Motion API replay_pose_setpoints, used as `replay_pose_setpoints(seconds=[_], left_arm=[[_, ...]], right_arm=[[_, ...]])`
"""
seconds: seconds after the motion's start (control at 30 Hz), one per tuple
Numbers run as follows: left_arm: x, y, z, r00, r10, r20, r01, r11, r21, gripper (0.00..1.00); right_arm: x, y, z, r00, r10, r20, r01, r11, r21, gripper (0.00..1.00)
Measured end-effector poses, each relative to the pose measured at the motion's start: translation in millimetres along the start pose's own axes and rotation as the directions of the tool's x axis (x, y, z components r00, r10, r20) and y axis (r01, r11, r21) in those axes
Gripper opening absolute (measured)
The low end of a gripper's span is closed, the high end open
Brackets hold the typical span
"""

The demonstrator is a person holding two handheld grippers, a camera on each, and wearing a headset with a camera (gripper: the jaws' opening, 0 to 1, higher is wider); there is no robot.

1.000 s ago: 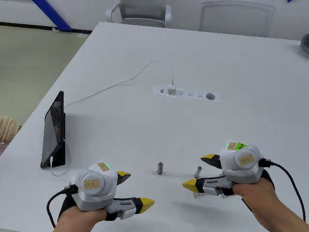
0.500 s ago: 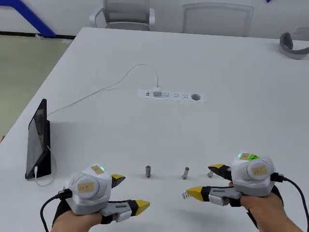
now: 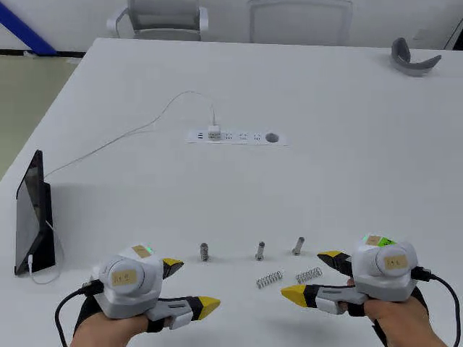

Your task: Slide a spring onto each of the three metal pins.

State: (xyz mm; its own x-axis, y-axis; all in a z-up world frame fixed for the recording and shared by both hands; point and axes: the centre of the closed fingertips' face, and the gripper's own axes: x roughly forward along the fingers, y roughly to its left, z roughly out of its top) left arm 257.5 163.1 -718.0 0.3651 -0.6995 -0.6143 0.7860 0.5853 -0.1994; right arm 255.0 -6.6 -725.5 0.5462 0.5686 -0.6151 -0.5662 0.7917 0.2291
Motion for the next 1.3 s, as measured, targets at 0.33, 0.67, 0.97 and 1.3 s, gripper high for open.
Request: replay_pose_setpoints(seconds=[0.33,0.67,0.97,1.3], left_arm=[[16.3,-18.5,2.4,0.998,-0.058,-0.026,0.059,0.998,0.034,0.62],[32.4,-31.6,2.2,0.994,-0.094,-0.056,0.098,0.993,0.066,0.61],[46.6,-39.3,1.5,0.9911,-0.113,-0.071,0.117,0.991,0.065,0.6],[64.9,-42.2,2.7,0.9889,-0.122,-0.086,0.127,0.99,0.063,0.57]], right_arm=[[-16.0,-6.2,-14.9,0.9996,-0.027,-0.002,0.027,0.999,0.038,0.76],[-25.2,-4.3,-24.7,0.9993,-0.036,-0.009,0.037,0.998,0.055,0.78],[-29.4,1.2,-32.8,0.9992,-0.039,-0.012,0.039,0.996,0.075,0.79],[-31.2,8.7,-36.4,0.9995,-0.028,-0.017,0.029,0.997,0.076,0.79]])
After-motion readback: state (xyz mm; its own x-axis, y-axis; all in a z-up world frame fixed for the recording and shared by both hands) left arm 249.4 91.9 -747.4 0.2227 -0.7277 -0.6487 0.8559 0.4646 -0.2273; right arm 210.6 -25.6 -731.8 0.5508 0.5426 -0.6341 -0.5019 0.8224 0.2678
